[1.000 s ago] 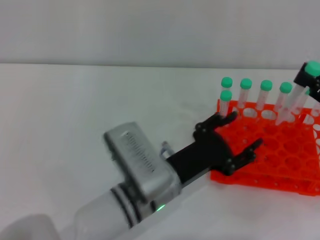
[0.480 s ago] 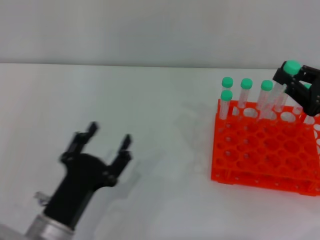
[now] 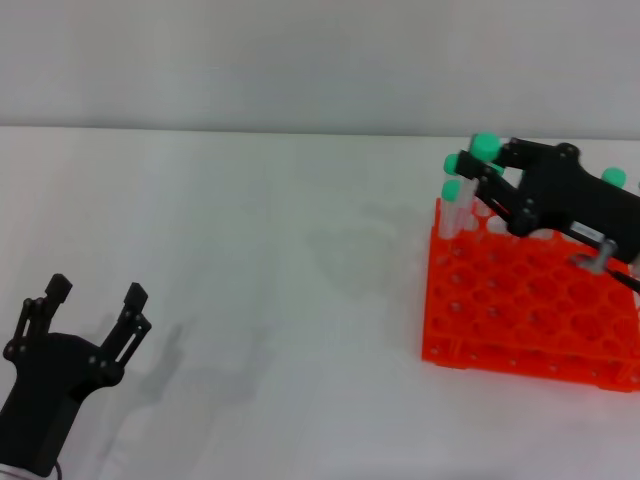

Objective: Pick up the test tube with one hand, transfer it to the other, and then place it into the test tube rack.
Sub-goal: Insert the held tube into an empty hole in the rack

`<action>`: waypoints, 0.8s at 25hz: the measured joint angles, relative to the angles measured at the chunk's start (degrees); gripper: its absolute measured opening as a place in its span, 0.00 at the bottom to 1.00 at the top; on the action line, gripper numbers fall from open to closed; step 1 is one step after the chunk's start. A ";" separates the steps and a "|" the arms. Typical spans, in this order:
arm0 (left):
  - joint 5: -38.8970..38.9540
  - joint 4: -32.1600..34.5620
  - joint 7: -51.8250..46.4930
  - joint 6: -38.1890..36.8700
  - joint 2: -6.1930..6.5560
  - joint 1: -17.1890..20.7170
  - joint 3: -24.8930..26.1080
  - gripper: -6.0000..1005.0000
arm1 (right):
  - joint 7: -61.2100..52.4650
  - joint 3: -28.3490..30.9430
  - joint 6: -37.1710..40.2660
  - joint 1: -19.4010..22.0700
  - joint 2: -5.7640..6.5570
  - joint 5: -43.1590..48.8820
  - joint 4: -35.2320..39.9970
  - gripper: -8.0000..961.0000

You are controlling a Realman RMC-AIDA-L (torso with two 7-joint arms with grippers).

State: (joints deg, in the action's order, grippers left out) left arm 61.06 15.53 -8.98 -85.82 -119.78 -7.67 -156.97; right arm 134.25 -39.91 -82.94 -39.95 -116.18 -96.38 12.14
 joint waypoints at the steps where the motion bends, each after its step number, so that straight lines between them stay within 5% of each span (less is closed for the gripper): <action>1: 0.03 -0.41 -0.80 0.00 0.04 -0.10 0.00 0.87 | 0.94 0.08 1.23 -0.84 -0.01 -0.33 -1.24 0.22; 20: 0.89 -1.12 -1.47 0.48 -0.11 -0.61 -0.01 0.89 | -0.37 0.42 8.31 -0.43 0.01 -4.33 -3.69 0.22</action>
State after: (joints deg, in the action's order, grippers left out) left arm 61.95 14.41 -10.45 -85.33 -119.89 -8.28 -156.97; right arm 133.87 -39.48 -74.63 -40.38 -116.17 -100.72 8.45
